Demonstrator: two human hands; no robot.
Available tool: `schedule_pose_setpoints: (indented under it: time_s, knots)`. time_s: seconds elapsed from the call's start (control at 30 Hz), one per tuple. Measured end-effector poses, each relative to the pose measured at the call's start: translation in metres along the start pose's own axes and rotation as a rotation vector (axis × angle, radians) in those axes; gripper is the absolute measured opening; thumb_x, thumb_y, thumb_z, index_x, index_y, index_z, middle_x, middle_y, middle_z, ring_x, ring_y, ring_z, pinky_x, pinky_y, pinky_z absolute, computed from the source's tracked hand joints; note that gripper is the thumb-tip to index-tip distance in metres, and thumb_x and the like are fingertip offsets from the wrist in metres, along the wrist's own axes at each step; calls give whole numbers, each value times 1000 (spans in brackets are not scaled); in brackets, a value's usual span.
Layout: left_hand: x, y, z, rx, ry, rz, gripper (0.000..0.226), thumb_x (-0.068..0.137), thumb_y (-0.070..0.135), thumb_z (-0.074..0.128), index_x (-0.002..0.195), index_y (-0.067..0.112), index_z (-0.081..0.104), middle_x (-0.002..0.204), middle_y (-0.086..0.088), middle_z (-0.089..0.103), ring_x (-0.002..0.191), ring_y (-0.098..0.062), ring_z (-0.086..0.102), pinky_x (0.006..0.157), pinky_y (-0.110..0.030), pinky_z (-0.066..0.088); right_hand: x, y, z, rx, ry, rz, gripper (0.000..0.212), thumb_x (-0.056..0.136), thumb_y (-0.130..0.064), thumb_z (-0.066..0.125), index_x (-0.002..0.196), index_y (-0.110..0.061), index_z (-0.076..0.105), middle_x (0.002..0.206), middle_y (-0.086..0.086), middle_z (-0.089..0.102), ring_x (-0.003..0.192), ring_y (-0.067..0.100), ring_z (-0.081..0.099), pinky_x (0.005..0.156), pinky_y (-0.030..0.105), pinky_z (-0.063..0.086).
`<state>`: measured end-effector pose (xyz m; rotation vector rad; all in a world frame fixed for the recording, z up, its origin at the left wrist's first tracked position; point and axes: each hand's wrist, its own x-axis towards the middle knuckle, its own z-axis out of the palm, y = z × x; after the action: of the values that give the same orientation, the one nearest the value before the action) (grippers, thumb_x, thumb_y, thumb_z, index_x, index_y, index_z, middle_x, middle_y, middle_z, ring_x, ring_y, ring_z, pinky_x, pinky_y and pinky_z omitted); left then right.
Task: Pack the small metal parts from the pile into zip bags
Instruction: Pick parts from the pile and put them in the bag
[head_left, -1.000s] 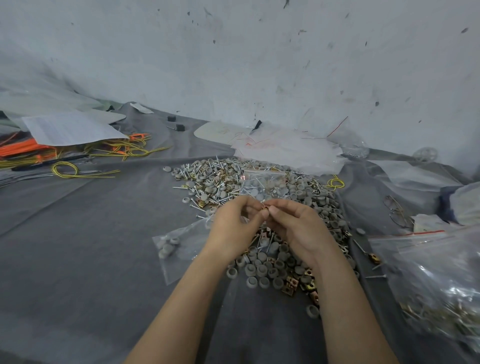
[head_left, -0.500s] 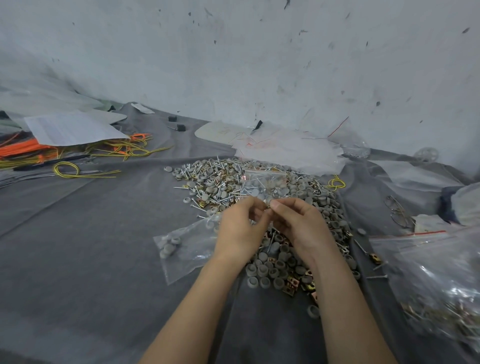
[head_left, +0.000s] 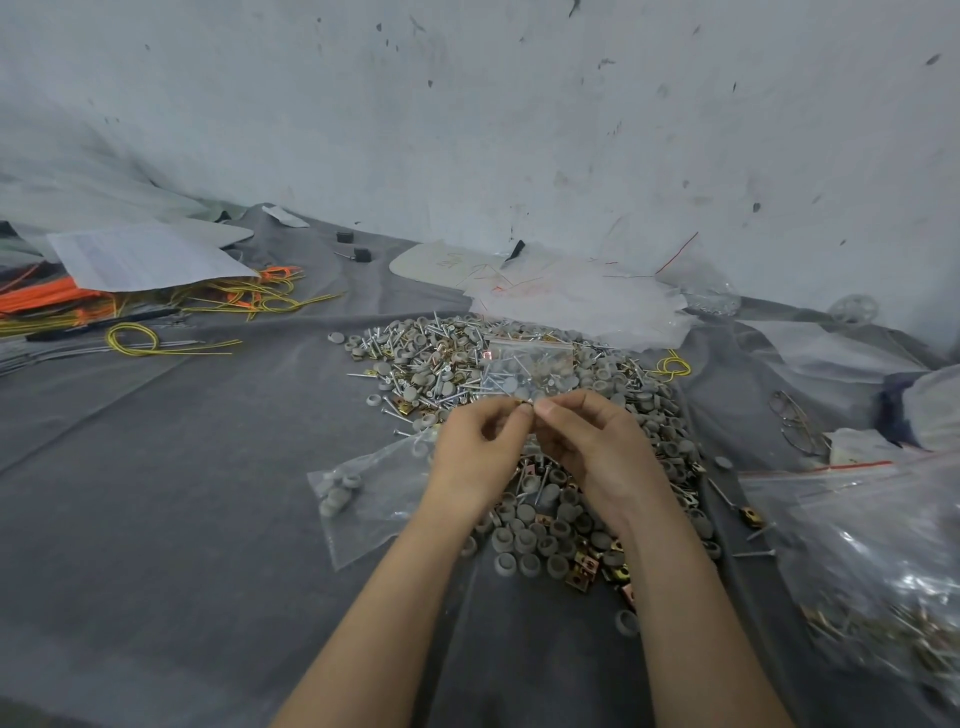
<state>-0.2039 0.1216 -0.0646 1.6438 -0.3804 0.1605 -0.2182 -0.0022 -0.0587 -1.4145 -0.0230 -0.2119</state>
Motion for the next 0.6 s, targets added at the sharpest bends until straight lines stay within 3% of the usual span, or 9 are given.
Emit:
schedule_pose_setpoints:
  time_s: [0.1,0.23,0.37,0.47,0.6]
  knots:
    - [3,1,1,-40,106,-80,25,91,10,54,73,-4,64,70,-20,59,66,-18,48,61,-31,39,-1,2,1,-79,11,-22,12,85,-9,67,77,-18,69,71,-2,70,67,8,65,65,21,51]
    - [8,-2,-12,-107,237,-176,27,91,13,51,70,18,68,59,12,63,54,4,53,57,-19,41,3,7,-3,-383,167,-94,8,83,-12,68,83,-20,65,84,-1,70,76,11,65,74,27,54]
    - [6,-2,-24,96,203,-64,26,93,15,52,70,14,64,59,6,59,49,2,46,55,-17,38,1,9,4,-666,143,-219,3,89,-31,63,91,-30,65,88,-18,63,80,-12,56,66,1,41]
    - [0,-2,-18,414,57,108,25,96,18,50,73,14,58,60,8,51,53,-3,46,48,-15,32,0,7,8,-558,54,-199,10,89,-40,60,97,-36,65,92,-18,66,81,-13,58,66,2,43]
    - [1,-3,-8,636,10,224,21,98,18,44,96,9,63,82,0,49,77,-22,50,64,-30,32,1,7,12,-428,24,-200,17,88,-18,66,85,-35,67,83,-13,69,76,-2,65,73,18,54]
